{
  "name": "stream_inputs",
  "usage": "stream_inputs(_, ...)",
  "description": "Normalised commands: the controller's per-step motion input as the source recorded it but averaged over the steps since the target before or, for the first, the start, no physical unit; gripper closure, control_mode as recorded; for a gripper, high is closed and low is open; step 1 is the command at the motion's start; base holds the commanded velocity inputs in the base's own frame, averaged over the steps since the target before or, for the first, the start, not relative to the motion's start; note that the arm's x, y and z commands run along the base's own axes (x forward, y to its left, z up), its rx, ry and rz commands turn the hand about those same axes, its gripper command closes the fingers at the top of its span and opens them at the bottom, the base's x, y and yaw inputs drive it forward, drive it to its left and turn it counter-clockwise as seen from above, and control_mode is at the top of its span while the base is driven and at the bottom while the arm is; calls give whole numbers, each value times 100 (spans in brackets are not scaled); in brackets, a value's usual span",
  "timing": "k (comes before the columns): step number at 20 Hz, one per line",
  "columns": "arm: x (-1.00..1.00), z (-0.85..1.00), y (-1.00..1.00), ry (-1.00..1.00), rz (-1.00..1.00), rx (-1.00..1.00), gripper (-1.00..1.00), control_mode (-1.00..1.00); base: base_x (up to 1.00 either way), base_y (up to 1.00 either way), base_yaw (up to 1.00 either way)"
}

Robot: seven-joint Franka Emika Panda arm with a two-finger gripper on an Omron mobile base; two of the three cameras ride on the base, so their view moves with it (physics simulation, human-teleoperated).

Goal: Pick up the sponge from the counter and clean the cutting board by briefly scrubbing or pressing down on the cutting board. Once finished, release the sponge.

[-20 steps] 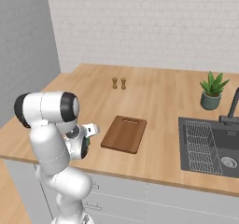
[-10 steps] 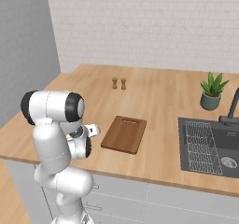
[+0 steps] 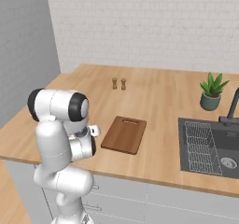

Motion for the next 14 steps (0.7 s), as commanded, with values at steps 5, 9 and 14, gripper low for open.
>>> stream_inputs(5,73,-60,61,50,-27,-2,-100,-100,0,0,0)
stream_inputs(9,80,-33,69,53,-46,-3,-100,-100,0,0,0)
stream_inputs(14,72,-12,50,49,-52,-9,-100,-100,0,0,0)
